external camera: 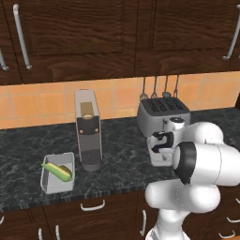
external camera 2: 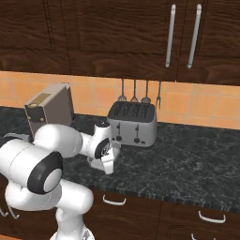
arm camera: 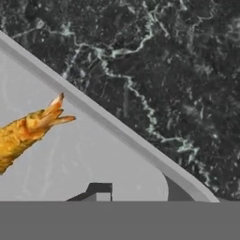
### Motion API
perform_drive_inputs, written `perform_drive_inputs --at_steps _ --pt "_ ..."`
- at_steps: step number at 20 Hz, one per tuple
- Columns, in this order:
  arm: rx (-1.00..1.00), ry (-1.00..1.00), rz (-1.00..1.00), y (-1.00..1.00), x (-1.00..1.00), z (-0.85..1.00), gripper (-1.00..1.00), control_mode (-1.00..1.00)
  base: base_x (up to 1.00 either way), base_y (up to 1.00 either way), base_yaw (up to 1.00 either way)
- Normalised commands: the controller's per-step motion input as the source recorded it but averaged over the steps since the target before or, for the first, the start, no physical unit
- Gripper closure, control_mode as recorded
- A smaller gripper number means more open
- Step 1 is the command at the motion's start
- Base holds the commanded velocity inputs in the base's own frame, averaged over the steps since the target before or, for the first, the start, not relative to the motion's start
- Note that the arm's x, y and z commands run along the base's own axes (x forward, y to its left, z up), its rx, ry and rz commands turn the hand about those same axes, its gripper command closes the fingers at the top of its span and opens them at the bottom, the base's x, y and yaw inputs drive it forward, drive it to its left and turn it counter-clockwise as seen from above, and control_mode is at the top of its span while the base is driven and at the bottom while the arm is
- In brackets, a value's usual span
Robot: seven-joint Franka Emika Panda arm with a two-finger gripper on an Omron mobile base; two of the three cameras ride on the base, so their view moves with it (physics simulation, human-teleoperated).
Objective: Take the meat container that has the shrimp and place it on the second highest rack of the freezer. Then take the vegetable container that has the corn and potato and place it on the highest rack of the freezer.
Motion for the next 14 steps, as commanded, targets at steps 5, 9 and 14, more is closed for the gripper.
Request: perform_drive_inputs --at_steps 5,9,14 --pt "0.00 0.00 -0.06 0.00 -0.41 0.00 1.00 -1.00 0.00 0.00 0.00" --pt "0.00 0.00 -0.01 0.00 -0.04 0.09 1.00 -1.00 0.00 0.00 0.00" --pt "0.00 0.00 0.00 -0.08 0.00 0.44 1.00 -1.00 0.00 0.00 0.00"
